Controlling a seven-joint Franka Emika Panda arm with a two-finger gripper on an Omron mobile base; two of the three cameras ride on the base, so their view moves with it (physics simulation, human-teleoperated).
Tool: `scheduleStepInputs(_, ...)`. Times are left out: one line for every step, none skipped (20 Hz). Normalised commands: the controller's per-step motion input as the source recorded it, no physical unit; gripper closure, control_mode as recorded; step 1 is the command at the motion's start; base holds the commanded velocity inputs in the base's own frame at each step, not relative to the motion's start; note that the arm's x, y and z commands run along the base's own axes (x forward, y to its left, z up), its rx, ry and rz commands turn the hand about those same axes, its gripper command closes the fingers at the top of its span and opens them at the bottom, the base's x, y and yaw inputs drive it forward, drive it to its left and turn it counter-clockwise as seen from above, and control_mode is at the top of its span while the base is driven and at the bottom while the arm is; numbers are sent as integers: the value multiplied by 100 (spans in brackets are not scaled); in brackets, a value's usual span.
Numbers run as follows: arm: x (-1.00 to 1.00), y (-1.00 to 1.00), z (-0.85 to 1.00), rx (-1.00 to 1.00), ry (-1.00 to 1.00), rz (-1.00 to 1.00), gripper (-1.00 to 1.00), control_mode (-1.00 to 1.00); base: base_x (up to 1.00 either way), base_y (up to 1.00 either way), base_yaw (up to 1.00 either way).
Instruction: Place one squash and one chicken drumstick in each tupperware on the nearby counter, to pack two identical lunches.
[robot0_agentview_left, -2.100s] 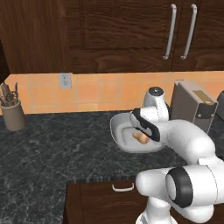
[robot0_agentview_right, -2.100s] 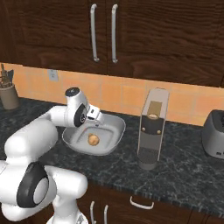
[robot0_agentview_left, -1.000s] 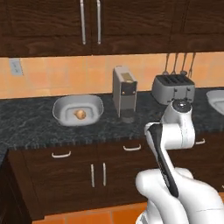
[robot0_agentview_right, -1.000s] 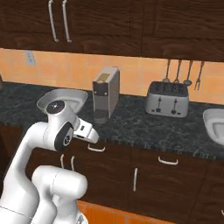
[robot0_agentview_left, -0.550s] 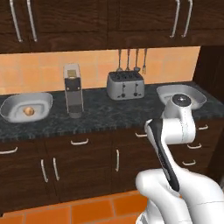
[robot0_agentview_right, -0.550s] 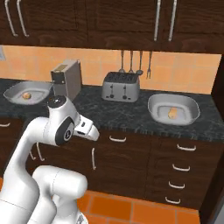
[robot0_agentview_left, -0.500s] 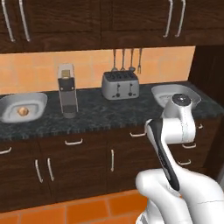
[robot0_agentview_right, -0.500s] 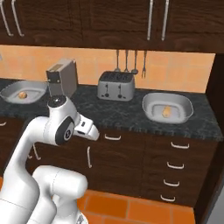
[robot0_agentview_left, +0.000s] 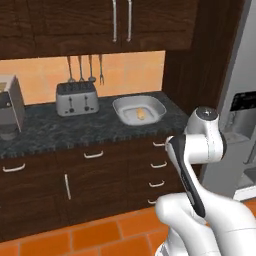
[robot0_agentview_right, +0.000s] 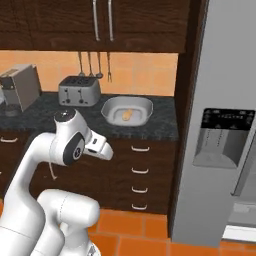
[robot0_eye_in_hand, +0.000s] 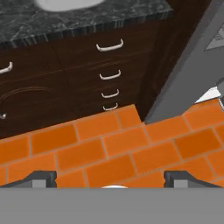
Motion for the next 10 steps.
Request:
scheduleStepInputs(0, 0, 0, 0, 0, 0, -100, 100, -41, -100, -23)
scheduleStepInputs(0, 0, 0, 0, 0, 0, -100, 100, -38, -100, -23)
scheduleStepInputs(0, 0, 0, 0, 0, 0, -100, 100, -29, -100, -25)
scheduleStepInputs(0, 0, 0, 0, 0, 0, -100, 100, -8, -100, -25)
scheduleStepInputs(0, 0, 0, 0, 0, 0, -100, 100, 0, -100, -25)
scheduleStepInputs(0, 0, 0, 0, 0, 0, -100, 100, 0, -100, -24)
scheduleStepInputs(0, 0, 0, 0, 0, 0, -100, 100, 0, -100, -23)
scheduleStepInputs(0, 0, 0, 0, 0, 0, -100, 100, 0, -100, -23)
scheduleStepInputs(0, 0, 0, 0, 0, 0, -100, 100, 6, -100, -22)
scheduleStepInputs(0, 0, 0, 0, 0, 0, -100, 100, 26, -100, -22)
